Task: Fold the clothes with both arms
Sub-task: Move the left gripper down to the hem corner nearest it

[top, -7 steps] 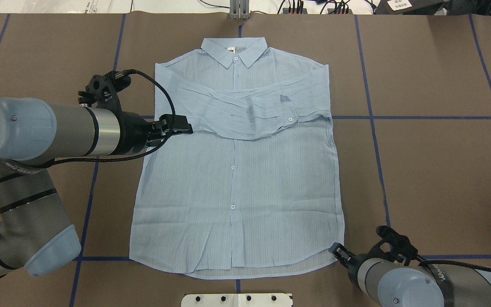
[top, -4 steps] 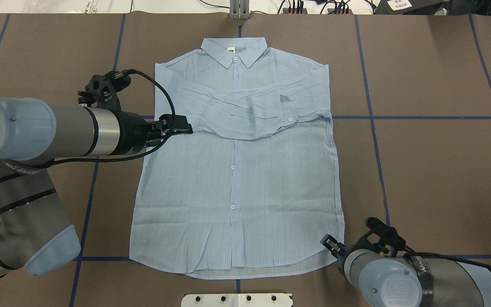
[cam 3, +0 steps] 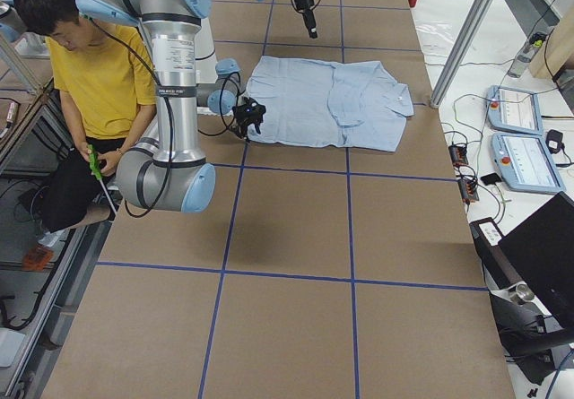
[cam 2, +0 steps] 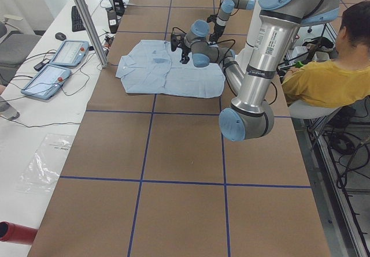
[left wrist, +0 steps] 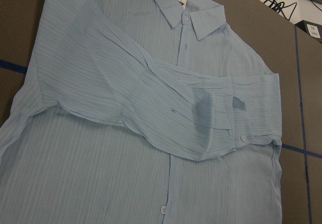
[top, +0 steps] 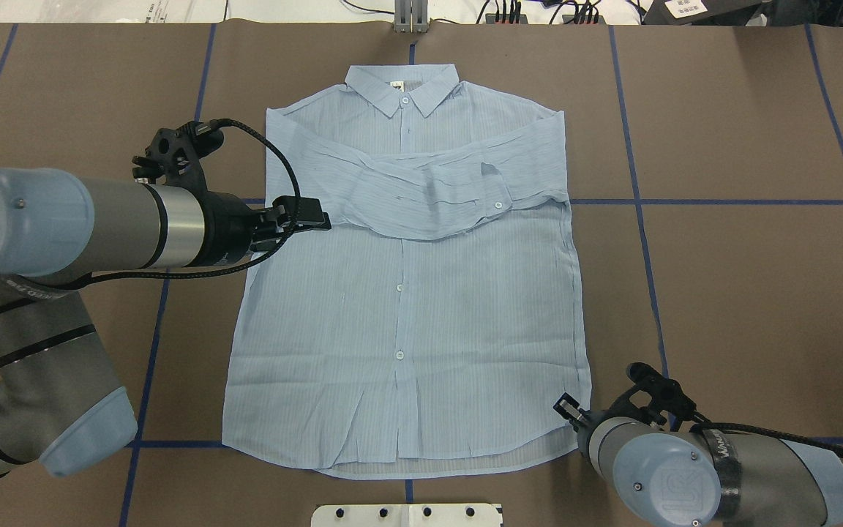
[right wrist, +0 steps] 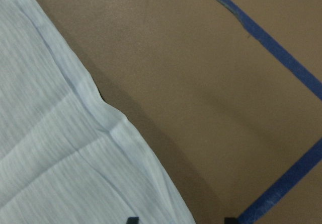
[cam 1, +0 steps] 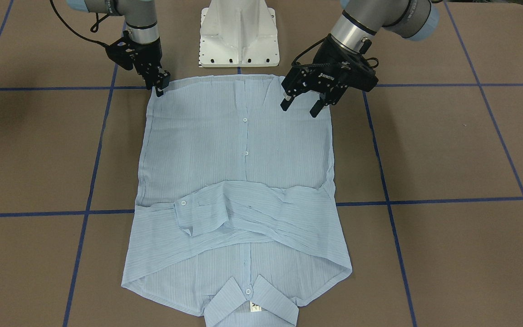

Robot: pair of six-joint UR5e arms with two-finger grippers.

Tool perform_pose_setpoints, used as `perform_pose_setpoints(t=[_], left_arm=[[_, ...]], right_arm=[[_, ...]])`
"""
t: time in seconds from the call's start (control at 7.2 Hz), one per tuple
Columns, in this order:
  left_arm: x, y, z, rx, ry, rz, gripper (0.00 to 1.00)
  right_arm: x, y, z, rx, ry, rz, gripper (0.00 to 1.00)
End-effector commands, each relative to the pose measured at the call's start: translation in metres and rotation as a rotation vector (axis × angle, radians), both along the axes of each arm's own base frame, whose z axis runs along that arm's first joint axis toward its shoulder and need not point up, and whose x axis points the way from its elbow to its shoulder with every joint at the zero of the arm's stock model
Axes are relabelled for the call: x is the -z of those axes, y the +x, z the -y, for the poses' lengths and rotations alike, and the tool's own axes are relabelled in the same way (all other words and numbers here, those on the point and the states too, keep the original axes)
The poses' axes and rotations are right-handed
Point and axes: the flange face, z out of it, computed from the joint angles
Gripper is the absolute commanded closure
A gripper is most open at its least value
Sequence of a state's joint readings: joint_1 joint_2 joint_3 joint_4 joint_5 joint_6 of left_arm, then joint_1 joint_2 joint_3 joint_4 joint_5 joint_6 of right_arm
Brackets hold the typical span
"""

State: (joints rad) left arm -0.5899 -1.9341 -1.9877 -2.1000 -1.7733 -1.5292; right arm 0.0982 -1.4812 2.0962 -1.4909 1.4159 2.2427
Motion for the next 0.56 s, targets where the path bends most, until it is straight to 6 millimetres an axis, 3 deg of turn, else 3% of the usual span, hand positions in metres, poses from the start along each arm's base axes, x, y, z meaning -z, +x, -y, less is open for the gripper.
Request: perform_pose_setpoints(t=[0.0,0.14,0.42], left_arm=[[0.0,-0.001,-0.001,0.001,-0.007,-0.003,0.07],[0.004,-0.005,-0.004,0.005,-0.02,-0.02,0.06],[-0.022,0.0,-0.025,-0.004,-0.184,0.03,0.07]], right_arm=[[0.001,0.0,-0.001,0.002,0.0,0.002,0.97],[0.004,0.002,-0.001,0.003,0.0,0.009,1.0],[0.013,0.008,0.001,0.001,-0.004,0.028,1.0]])
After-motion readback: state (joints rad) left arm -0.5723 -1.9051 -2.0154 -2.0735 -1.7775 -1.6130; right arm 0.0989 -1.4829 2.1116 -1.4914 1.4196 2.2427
